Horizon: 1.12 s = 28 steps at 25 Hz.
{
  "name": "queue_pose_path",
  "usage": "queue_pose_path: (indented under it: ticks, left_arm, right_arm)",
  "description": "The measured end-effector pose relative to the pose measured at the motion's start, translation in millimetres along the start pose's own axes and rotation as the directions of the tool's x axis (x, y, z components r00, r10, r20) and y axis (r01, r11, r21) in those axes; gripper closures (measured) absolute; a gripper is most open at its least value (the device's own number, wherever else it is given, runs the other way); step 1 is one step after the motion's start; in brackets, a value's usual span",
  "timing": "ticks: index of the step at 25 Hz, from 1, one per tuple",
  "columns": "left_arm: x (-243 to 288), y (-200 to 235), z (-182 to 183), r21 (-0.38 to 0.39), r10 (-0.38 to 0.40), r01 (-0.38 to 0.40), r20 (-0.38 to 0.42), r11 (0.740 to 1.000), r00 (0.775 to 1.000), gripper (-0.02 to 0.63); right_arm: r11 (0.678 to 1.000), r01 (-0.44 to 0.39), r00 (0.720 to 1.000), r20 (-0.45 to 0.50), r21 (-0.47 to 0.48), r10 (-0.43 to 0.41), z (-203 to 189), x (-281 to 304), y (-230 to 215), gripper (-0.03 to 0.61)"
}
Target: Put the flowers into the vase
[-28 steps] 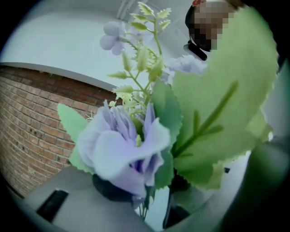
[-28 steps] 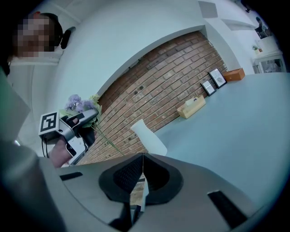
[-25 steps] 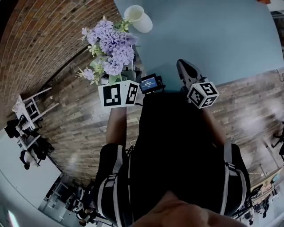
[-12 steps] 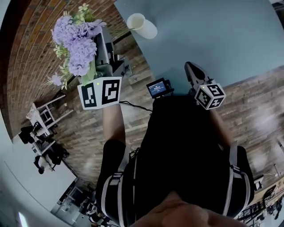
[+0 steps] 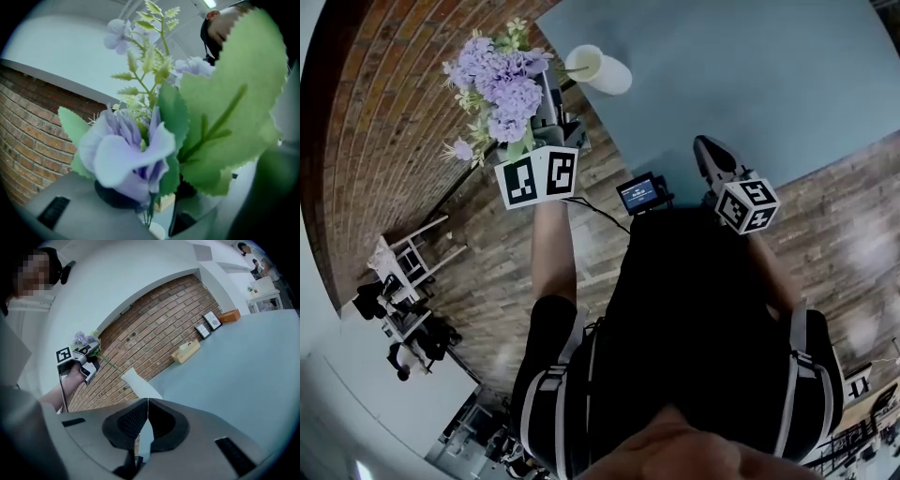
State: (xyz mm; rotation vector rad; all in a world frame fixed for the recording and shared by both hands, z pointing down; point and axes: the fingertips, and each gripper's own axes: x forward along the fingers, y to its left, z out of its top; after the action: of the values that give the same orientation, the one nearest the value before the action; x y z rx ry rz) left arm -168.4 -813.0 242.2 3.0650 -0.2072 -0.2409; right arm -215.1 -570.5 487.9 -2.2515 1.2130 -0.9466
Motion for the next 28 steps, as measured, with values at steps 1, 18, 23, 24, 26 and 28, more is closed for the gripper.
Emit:
queue_pose_path:
  ticks: [1,18,23,24,26,28]
  left_arm:
    - [2.2,-0.3,-10.2,0.004,-0.004,0.005,-0.012,1.000,1.000,0.407]
    - [21.5,-0.3,-140.7,0.021,-0.058,0.066,-0.265,0.998,0.963,0.405]
    - [22.9,4.1,-159.2,0.029,-0.042,0.054,-0.316,0.998,0.948,0.403]
    - [22.6,3.9,-161.8,0.043,-0.039,0.056,-0.322,0.997,0.946,0.399]
    - [21.6,2.5,-164.1,0.081,-0.032,0.061,-0.322,0.995,0.946,0.397]
    - [21.6,1.6,-165.8,0.129,-0.019,0.064,-0.324,0.990,0.946,0.394]
  right_arm:
    - [1.000,0.001,1.000,-0.003,0.001,-0.001,-0.8,1.1,-1.4,0.560]
    - [0.999,0.022,0.999,-0.040,0.026,-0.020,-9.2,14.6,-19.1,0.560]
    - [0.999,0.031,0.999,-0.038,0.031,-0.030,-7.7,16.1,-20.7,0.560]
    - [0.999,0.030,0.999,-0.038,0.031,-0.029,-7.6,16.1,-20.5,0.560]
    - [0.999,0.031,0.999,-0.039,0.031,-0.030,-7.7,15.6,-20.8,0.560]
    - [0.999,0.033,0.999,-0.039,0.031,-0.031,-7.6,16.2,-21.2,0.560]
